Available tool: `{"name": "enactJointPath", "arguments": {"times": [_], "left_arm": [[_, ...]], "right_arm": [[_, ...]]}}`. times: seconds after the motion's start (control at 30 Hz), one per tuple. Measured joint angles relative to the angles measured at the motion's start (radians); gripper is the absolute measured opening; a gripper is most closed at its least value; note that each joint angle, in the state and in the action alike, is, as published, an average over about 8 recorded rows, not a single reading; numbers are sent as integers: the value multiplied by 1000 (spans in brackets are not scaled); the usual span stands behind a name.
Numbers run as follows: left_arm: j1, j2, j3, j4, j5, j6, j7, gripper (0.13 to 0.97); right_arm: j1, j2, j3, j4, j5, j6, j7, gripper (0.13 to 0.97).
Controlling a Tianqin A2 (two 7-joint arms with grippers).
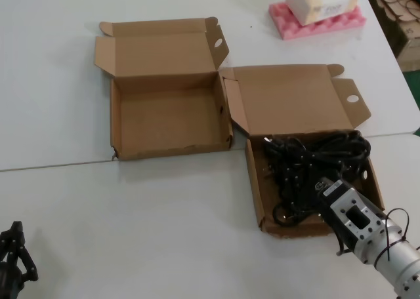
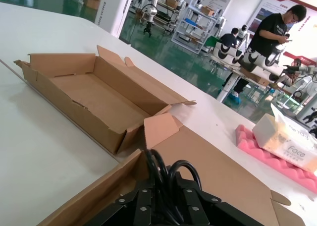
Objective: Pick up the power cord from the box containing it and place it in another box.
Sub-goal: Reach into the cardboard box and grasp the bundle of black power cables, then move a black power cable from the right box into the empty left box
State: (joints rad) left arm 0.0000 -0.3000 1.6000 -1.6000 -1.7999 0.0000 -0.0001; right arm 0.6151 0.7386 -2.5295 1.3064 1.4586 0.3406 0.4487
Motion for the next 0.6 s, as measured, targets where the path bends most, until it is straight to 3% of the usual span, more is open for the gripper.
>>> {"name": "enactJointPath", "arguments": {"times": [0.1,0.33,0.6], "left_arm": [[0,0,0,0,0,0,0,163],[0,0,0,0,0,0,0,163],[0,0,0,0,0,0,0,163]], "right_arm": [[-4,-1,11,3,-9,-7,0,243],[-18,-11,59,25,-30,-34,0,215],[-37,-83,208,155,-15,-116,0,201]]}}
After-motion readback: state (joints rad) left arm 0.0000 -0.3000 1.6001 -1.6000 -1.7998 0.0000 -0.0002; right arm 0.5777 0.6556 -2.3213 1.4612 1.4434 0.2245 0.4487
